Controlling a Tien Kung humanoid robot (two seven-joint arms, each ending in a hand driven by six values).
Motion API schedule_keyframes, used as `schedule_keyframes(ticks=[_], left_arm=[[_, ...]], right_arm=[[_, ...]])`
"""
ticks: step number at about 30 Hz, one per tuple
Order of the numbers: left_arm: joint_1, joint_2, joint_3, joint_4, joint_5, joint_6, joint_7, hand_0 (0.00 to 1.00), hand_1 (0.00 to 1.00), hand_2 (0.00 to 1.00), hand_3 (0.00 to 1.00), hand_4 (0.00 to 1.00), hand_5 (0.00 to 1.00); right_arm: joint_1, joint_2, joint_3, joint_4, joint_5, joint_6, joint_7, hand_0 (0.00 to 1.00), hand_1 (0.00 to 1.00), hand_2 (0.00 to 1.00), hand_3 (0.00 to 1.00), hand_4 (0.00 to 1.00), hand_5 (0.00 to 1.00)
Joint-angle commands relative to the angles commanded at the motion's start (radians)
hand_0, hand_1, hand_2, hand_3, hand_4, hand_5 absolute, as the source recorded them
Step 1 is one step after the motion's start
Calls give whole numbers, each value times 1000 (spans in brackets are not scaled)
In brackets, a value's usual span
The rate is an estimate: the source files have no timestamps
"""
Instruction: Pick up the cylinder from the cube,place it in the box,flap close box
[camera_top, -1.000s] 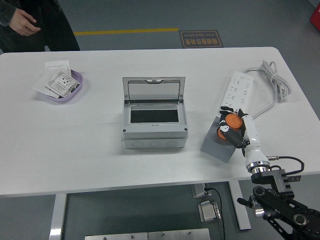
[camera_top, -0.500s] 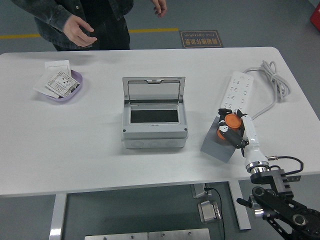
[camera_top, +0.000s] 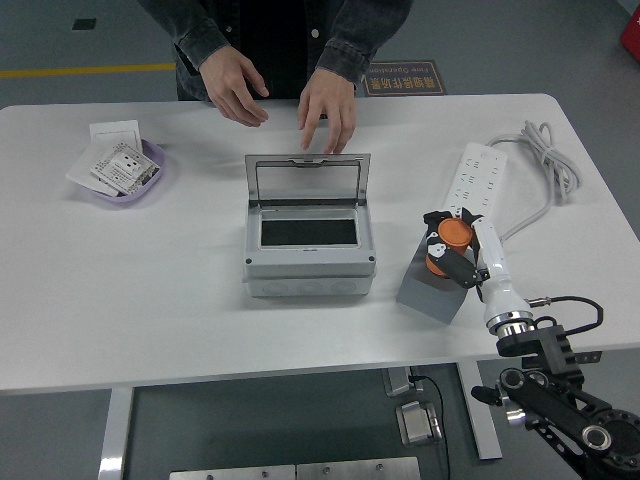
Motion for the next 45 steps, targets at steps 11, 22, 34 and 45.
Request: schedule_keyframes(ticks=[11,22,34,45], left_arm=[[2,3,-41,0,44,-3,12,597,646,555,582,597,265],[4,4,-74,0,78,-5,24,597,646,556,582,607,273],[7,10,-122,0,129,-9,38,597,645,556,581,611,275],[2,8,-112,0,127,-11,42,597,645,555,581,613,271]], right_arm=[[129,-30,-40,43,-232,0,-201,577,347,513,415,232,2],[335,14,-211,-4,-484,54,-451,236,241,497,400,217,2],[543,106,-381,-113,-576,222,-665,170,200,485,387,233,2],[641,197,-535,-176,-551,241,-669,160,192,480,390,251,2]])
